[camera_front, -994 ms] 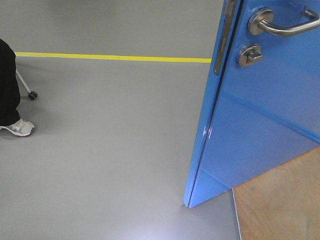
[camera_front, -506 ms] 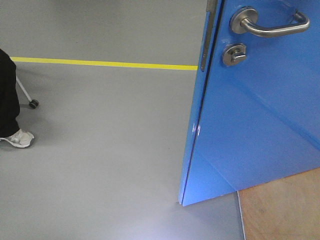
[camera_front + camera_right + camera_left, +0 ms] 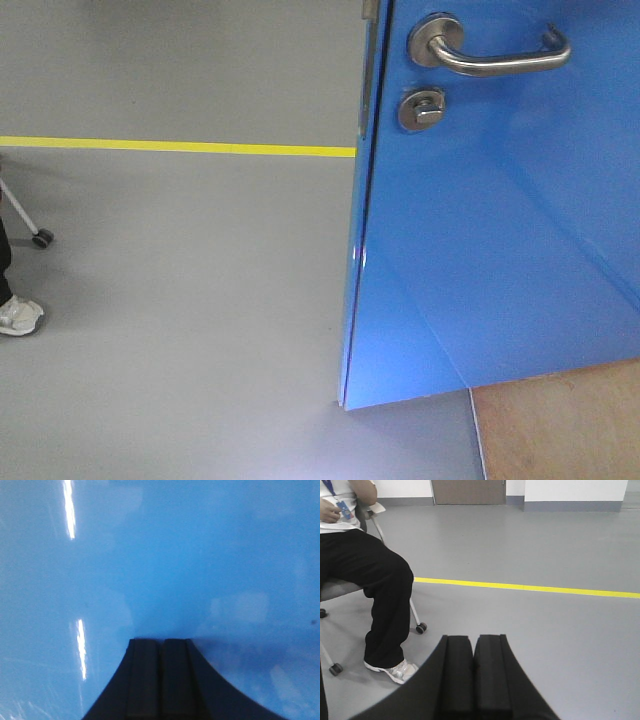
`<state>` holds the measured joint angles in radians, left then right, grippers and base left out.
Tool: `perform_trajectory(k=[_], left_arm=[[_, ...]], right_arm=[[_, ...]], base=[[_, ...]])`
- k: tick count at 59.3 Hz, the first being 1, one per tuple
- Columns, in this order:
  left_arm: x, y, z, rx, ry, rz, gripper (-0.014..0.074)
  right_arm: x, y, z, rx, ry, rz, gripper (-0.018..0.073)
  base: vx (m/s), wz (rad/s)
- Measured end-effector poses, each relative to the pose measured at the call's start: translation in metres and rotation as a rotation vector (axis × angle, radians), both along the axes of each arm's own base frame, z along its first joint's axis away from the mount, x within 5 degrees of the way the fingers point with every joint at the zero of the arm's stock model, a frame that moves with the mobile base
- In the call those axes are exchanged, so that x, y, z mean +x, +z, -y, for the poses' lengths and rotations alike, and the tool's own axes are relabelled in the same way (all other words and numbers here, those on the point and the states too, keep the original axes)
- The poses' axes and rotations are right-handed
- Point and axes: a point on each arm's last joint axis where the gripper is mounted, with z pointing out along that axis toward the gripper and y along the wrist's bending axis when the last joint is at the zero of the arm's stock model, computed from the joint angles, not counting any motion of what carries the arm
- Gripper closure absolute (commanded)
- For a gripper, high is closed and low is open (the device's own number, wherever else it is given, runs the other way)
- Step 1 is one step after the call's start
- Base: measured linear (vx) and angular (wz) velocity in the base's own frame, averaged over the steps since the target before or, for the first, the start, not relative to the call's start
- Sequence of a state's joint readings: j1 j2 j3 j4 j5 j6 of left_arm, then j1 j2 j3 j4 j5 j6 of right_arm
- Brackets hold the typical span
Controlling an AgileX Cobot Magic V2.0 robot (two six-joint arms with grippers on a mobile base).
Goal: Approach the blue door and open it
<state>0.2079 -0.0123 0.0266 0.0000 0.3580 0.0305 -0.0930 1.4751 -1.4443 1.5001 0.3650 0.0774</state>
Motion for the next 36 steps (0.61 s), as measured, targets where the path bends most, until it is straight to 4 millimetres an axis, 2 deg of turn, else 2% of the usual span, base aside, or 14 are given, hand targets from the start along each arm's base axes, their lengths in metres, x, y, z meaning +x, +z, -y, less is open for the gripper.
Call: perform_trajectory(k=[36], left_arm=[[0.0, 0.0, 0.0, 0.0, 0.0, 0.0, 0.0526]], right_arm=[[-0.0012, 0.0, -0.0038, -0.001, 0.038, -0.002, 0.0557]], base=[[0.16, -0.03]])
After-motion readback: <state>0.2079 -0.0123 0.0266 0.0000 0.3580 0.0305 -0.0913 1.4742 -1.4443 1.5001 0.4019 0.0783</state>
